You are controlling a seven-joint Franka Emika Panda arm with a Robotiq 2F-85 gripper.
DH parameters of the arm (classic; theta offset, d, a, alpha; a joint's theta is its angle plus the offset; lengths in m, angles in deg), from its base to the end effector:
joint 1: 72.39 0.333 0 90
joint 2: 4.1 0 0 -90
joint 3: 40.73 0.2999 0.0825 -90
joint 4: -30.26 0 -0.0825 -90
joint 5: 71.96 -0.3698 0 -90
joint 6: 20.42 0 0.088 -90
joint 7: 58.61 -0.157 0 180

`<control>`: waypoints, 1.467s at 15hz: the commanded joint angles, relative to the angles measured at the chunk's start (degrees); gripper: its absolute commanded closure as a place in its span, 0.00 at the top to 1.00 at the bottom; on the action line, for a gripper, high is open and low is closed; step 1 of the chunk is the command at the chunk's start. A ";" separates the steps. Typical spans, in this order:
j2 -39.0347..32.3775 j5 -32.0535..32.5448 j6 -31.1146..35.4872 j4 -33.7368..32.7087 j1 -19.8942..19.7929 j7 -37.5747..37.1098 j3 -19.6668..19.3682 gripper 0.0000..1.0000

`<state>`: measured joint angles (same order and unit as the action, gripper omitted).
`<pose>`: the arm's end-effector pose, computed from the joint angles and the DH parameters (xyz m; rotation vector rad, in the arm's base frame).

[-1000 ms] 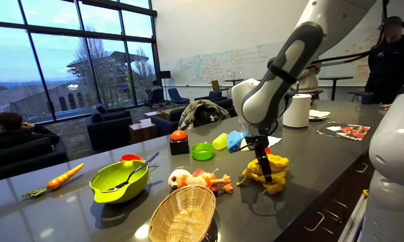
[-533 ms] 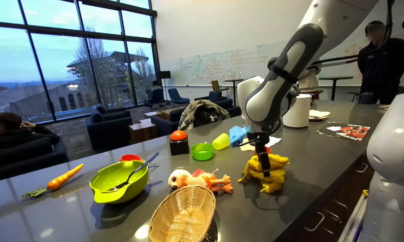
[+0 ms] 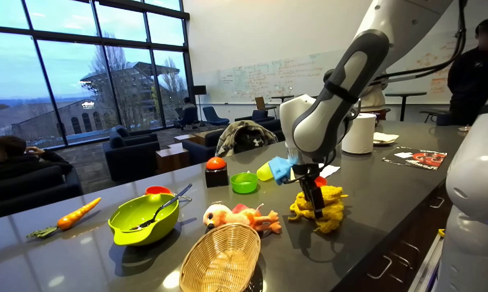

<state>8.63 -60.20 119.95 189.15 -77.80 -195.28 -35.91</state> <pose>0.3609 -0.0132 0.2177 1.3114 -2.6873 0.1382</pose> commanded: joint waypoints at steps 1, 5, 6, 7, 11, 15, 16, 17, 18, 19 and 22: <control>-2.66 1.50 1.82 -0.01 1.22 1.39 1.20 1.00; -4.65 2.01 3.54 0.00 2.60 3.88 1.42 1.00; -4.50 2.09 2.97 -0.01 2.77 3.71 1.42 1.00; -3.82 1.46 2.66 -0.04 2.98 3.45 1.34 1.00; 5.44 1.22 -3.18 1.25 3.71 -3.27 3.37 1.00; 4.18 -3.47 -6.10 -0.07 3.65 -1.80 2.99 1.00; 4.98 -5.23 -6.94 -0.08 3.79 -1.27 2.85 1.00; 5.24 -5.89 -7.13 -0.09 3.76 -1.01 2.64 1.00; 5.19 -6.10 -7.14 -0.10 3.72 -0.94 2.40 1.00; 5.08 -6.18 -7.13 -0.10 3.71 -0.92 2.27 1.00; 1.54 -2.73 -9.34 -5.03 2.58 -5.93 4.17 1.00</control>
<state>12.91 -65.33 112.84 188.20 -73.89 -196.86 -33.48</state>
